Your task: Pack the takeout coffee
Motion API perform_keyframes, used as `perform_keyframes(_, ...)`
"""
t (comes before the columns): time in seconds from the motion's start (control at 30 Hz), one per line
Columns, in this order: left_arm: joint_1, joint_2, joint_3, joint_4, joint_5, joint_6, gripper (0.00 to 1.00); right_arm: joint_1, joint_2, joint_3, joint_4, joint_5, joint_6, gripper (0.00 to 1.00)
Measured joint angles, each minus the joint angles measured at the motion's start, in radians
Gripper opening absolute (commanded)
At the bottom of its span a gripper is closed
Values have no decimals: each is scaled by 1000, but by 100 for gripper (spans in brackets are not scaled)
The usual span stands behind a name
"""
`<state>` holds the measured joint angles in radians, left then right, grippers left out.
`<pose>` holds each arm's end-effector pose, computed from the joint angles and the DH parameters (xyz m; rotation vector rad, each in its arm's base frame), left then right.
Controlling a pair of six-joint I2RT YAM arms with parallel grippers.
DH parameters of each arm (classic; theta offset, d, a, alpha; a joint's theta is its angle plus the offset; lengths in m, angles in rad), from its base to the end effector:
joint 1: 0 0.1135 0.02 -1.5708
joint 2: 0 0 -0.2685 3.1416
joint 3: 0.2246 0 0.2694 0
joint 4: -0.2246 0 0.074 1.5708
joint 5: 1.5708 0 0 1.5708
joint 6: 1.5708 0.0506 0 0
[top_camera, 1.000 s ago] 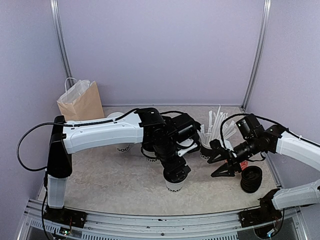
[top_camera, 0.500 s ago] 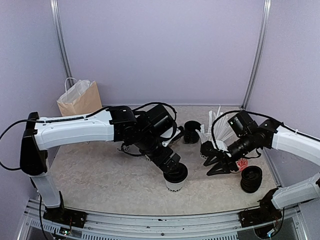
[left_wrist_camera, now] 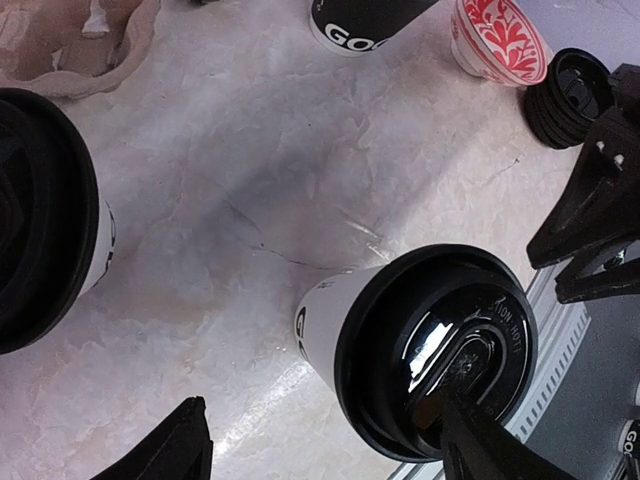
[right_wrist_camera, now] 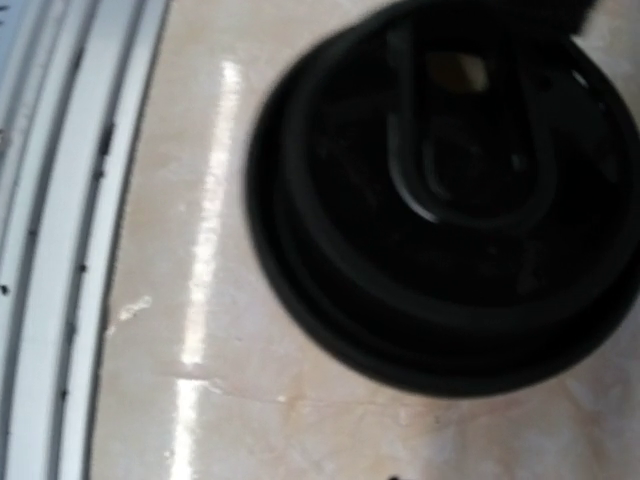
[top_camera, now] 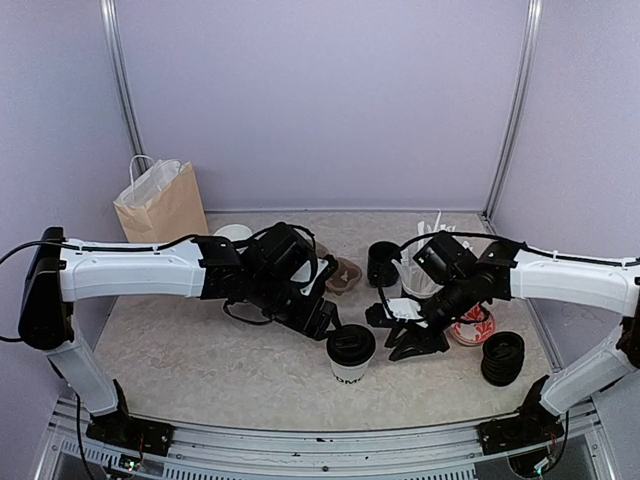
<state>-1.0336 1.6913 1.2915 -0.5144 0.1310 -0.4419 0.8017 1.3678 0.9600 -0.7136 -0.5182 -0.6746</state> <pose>0.1956 -0.3413 0.2347 0.8279 2.5133 -0.7345 0.1781 0.2201 0.2212 -1.8915 1.8420 0.7354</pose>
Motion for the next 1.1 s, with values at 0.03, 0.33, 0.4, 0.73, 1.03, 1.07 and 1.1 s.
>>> perform_keyframes(0.03,0,0,-6,10,9,-3,75,2,6,0,5,5,3,25)
perform_keyframes(0.33,-1,6,-14,72,57,-6,64,9,101,8,48,21,28,14)
perform_keyframes(0.4,-1,14,-14,79,64,-5,61,10,125,14,58,18,35,13)
perform_keyframes(0.73,-2,32,-53,115,88,-3,57,14,178,44,85,-32,71,4)
perform_keyframes(1.03,-5,32,-82,169,101,-8,54,14,235,53,89,-69,121,7)
perform_keyframes(1.07,-6,32,-83,171,101,-8,54,14,231,53,88,-65,122,11)
perform_keyframes(1.1,-7,32,-85,174,101,-8,54,14,225,53,85,-61,122,16)
